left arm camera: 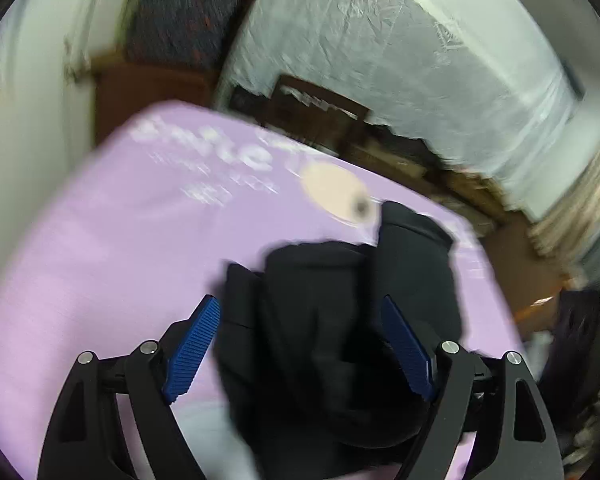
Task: Fold large clothes
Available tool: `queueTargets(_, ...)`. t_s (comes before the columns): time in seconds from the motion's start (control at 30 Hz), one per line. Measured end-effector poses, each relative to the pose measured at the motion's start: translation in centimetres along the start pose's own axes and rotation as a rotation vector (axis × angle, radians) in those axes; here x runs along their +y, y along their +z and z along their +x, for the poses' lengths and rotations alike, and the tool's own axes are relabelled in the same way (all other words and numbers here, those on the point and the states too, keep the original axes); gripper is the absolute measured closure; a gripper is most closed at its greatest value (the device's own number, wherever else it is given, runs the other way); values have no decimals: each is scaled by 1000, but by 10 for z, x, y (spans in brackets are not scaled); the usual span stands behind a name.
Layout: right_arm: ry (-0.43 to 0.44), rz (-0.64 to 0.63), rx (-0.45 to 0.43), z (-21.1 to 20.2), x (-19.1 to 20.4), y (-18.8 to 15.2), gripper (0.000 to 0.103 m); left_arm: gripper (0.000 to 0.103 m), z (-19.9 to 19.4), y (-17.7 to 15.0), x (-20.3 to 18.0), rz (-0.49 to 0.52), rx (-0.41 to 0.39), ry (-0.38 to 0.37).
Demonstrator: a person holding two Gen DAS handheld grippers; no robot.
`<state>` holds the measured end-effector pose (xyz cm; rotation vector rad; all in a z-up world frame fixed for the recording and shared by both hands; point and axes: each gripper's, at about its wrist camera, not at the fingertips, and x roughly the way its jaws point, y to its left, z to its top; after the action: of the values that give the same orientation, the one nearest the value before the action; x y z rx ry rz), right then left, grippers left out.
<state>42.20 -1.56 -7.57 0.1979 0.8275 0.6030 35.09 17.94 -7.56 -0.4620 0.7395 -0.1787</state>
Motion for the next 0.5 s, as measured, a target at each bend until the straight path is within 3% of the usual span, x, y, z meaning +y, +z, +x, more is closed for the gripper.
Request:
queueTargets(0.03,-7,-18,-12,-4,4,-5,83,20,4,-1,1,-26,29,-68)
queueTargets(0.1,-21,-52,-31,-13,6,-11,83,20,8,-2,-7,-20,47,-131)
queueTargets(0.2,-7,-67,-33,-20,9,-25,83,19,22,-3,-33,39,76,-155)
queueTargets(0.33,-9,-121,-26,-25,7,-30,83,21,59,-10,-54,101,191,-184)
queueTargets(0.37,-7,-128,-23,-27,4,-33,84,26,64,-12,-55,109,199,-181)
queueTargets(0.4,-2,-133,-23,-29,2,-33,83,46,70,-14,-56,115,213,-184)
queueTargets(0.43,3,-140,-28,-35,-2,-35,83,53,74,-16,-55,115,227,-194)
queueTargets(0.5,20,-126,-57,-50,-13,-41,78,87,79,-17,-52,80,259,-283)
